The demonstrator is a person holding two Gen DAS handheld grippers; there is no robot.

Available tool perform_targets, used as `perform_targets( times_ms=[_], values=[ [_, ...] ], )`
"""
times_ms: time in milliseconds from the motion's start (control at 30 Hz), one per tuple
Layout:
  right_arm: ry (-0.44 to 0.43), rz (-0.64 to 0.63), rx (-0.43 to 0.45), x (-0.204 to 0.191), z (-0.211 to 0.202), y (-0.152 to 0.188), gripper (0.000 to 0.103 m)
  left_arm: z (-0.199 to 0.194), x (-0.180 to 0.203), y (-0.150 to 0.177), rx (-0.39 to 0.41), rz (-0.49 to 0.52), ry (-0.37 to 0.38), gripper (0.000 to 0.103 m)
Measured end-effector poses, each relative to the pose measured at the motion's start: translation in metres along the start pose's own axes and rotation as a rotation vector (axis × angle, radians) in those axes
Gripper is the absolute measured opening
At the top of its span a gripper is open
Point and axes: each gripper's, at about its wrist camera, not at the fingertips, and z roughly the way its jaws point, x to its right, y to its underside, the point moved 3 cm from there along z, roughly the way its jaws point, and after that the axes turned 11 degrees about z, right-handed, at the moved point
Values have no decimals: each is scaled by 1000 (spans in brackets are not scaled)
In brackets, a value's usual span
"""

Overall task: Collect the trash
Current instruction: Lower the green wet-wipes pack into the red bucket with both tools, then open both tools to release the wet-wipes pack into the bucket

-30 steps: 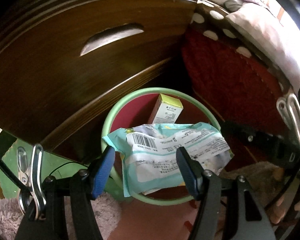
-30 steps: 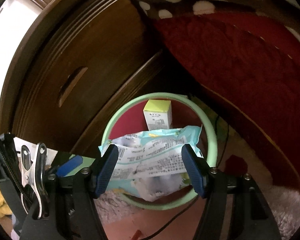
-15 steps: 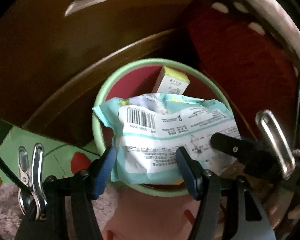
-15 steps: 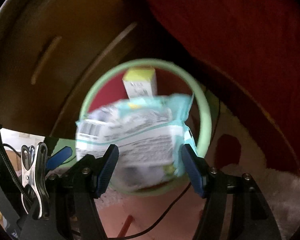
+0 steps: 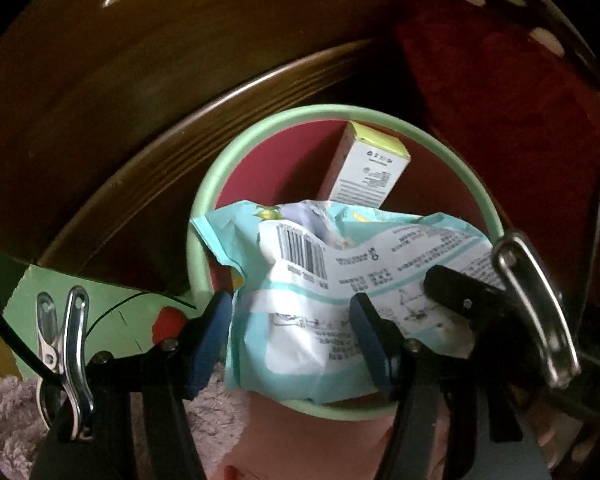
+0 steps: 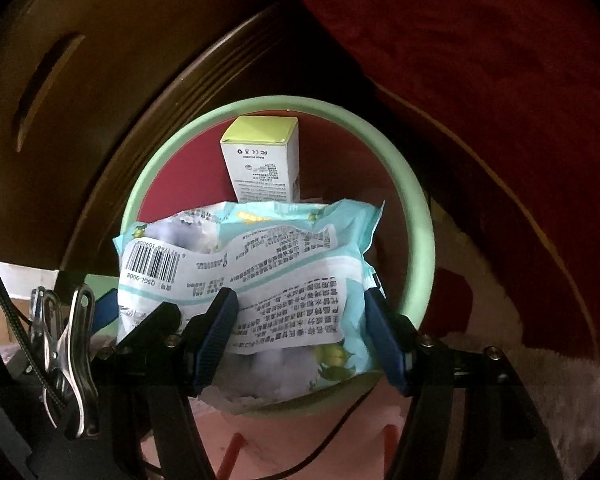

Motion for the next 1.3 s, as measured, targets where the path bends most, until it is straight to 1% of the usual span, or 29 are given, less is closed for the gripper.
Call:
perform_targets(
  times_ms=[67,167,267,367,433,567,667,767,833,967,1033,1133,1300],
  values=[
    [2,-1,6,-1,2,0,67,3,0,1,-2,-7,-5,64],
    [14,-10,24,-3,1,-1,66,2,-1,-1,5,-34,12,64],
    [15,-23,98,-4,-18,-3,66,-13,-4,-3,50,-22,14,64],
    [-43,8,133,-4,-38,0,66,-35,0,-3,99,-6,44,64],
    [-65,0,148,-4,-49,3,66,-47,3,-1,121,9,67,64],
    [-111,-54,231,-6,-84,8,66,-77,9,5,180,41,61,64],
    [-163,-98,300,-10,-115,15,66,-101,7,7,210,35,71,64],
    [-193,-152,350,-14,-144,19,66,-122,8,7,252,36,76,64],
    [-219,-181,373,-16,-160,21,66,-139,10,6,288,50,70,64],
    [-289,-218,420,-24,-194,26,66,-162,11,5,329,65,80,65],
    [-309,-229,436,-30,-204,29,66,-168,11,4,342,66,88,65],
    [-334,-245,454,-37,-219,32,66,-189,10,2,376,63,88,65],
    [-349,-274,480,-48,-234,32,66,-216,2,-2,414,57,76,65]
  ],
)
